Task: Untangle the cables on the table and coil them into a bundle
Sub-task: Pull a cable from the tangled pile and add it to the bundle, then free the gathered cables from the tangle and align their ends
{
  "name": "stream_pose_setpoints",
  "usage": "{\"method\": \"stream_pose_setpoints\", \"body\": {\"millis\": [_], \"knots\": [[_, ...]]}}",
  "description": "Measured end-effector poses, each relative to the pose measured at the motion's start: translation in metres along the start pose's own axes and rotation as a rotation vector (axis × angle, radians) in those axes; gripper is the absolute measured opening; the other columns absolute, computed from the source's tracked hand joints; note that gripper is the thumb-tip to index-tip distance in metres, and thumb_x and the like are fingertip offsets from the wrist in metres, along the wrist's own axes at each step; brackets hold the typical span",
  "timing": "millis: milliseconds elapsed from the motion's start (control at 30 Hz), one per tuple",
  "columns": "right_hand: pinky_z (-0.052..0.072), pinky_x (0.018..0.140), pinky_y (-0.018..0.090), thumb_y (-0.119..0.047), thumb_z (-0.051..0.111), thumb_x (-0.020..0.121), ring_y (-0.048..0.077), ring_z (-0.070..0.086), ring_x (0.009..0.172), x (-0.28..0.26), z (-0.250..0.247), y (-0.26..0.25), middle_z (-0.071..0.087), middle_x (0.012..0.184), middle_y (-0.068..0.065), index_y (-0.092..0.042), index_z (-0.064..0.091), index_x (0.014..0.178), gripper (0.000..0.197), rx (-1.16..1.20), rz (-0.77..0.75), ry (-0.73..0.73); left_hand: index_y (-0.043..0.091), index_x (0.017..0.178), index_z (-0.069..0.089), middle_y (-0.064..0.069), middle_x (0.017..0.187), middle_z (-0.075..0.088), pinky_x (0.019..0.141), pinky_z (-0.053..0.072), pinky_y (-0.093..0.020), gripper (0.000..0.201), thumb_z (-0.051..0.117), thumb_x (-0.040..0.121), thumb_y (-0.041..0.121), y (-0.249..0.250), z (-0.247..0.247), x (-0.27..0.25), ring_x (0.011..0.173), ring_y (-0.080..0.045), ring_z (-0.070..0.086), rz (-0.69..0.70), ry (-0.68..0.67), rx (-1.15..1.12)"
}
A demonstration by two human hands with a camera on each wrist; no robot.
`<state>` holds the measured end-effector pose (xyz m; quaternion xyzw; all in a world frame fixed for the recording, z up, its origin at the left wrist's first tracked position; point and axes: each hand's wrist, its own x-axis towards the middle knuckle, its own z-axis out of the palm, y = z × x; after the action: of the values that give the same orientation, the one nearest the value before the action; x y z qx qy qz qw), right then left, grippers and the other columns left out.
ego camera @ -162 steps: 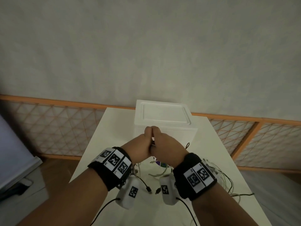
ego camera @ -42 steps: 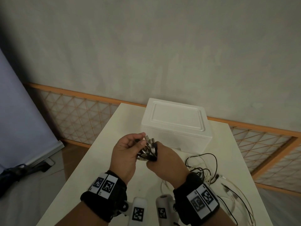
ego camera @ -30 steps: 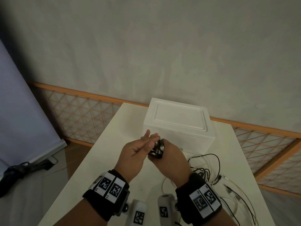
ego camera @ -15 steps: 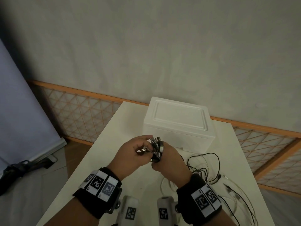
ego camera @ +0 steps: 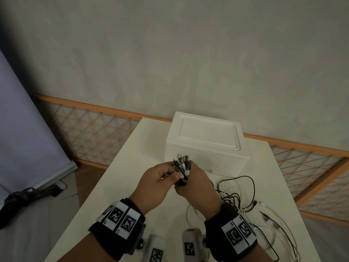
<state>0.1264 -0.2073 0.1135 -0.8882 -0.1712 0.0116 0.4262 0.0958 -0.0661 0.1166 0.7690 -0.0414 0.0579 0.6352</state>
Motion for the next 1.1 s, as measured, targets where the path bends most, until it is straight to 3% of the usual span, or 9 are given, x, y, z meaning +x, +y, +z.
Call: {"method": "stream_pose_setpoints", "body": {"millis": [100,200,300,400,600,700,767,967,1100], "knots": [[0.044,0.064,0.009,-0.008,0.069,0.074,0.003,0.059,0.08,0.0,-0.001,0.001,0.062,0.089,-0.01,-0.015,0.055,0.11,0.04,0.064,-0.001,-0.012,0.015,0.079,0.075,-0.004,0.097,0.073,0.098,0.049,-0.045,0.017,0.061,0.079,0.025,0.0,0.004,-0.003,0.099,-0.026,0.066,-0.084,-0.013,-0.213],[0.048,0.067,0.018,-0.009,0.069,0.072,0.008,0.062,0.082,-0.002,0.001,0.002,0.065,0.091,-0.005,-0.016,0.058,0.108,0.039,0.101,-0.02,-0.026,0.019,0.076,0.073,0.0,0.101,0.072,0.096,0.049,-0.047,0.018,0.062,0.076,0.034,-0.004,0.007,-0.004,0.098,-0.025,0.066,-0.04,0.011,-0.174],[0.053,0.072,0.031,-0.01,0.068,0.072,0.012,0.064,0.082,-0.006,0.005,0.003,0.065,0.091,-0.003,-0.016,0.057,0.108,0.038,0.12,-0.024,-0.01,0.028,0.067,0.066,0.014,0.097,0.068,0.08,0.053,-0.028,0.02,0.058,0.077,0.044,-0.006,0.008,-0.004,0.089,-0.008,0.064,0.099,0.107,0.039],[0.054,0.076,0.034,-0.016,0.068,0.076,0.009,0.064,0.084,-0.01,0.009,0.004,0.065,0.093,-0.006,-0.018,0.055,0.111,0.037,0.085,-0.03,0.007,0.029,0.068,0.061,0.019,0.087,0.065,0.072,0.041,-0.004,0.023,0.055,0.083,0.045,-0.004,0.004,-0.003,0.089,0.001,0.059,0.279,0.156,0.318],[0.052,0.074,0.029,-0.018,0.065,0.08,0.007,0.061,0.082,-0.011,0.006,0.001,0.064,0.089,-0.009,-0.019,0.054,0.106,0.029,0.013,-0.031,0.025,0.048,0.102,0.056,0.03,0.12,0.054,0.093,0.031,-0.004,0.027,0.058,0.076,0.054,-0.01,-0.004,-0.002,0.116,0.007,0.045,0.259,0.079,0.406],[0.051,0.074,0.026,-0.02,0.068,0.079,0.008,0.061,0.084,-0.012,0.006,0.0,0.064,0.092,-0.009,-0.019,0.054,0.107,0.031,0.008,-0.035,0.001,0.037,0.082,0.059,0.024,0.113,0.059,0.086,0.032,-0.001,0.015,0.059,0.075,0.051,-0.007,-0.004,-0.001,0.11,0.004,0.05,0.244,0.093,0.388],[0.051,0.073,0.027,-0.02,0.069,0.078,0.008,0.061,0.084,-0.013,0.007,0.0,0.064,0.093,-0.008,-0.019,0.054,0.107,0.033,0.004,-0.043,-0.015,0.026,0.073,0.056,0.021,0.111,0.059,0.082,0.036,-0.003,0.026,0.052,0.08,0.051,-0.009,-0.003,-0.001,0.107,0.003,0.052,0.249,0.108,0.385],[0.052,0.073,0.033,-0.022,0.068,0.078,0.01,0.062,0.081,-0.012,0.009,-0.004,0.065,0.09,-0.005,-0.018,0.056,0.105,0.03,-0.002,-0.066,0.0,0.026,0.104,0.061,0.016,0.099,0.066,0.079,0.048,-0.014,0.024,0.048,0.091,0.041,-0.008,0.012,-0.009,0.095,-0.003,0.063,0.146,0.226,0.053],[0.052,0.068,0.032,-0.022,0.062,0.08,0.011,0.061,0.075,-0.014,0.009,-0.006,0.065,0.082,-0.005,-0.019,0.058,0.096,0.017,-0.047,-0.094,0.001,0.014,0.098,0.058,0.025,0.11,0.066,0.08,0.047,-0.011,0.013,0.045,0.099,0.012,-0.004,0.016,-0.008,0.099,0.002,0.062,0.15,0.247,-0.069]]}}
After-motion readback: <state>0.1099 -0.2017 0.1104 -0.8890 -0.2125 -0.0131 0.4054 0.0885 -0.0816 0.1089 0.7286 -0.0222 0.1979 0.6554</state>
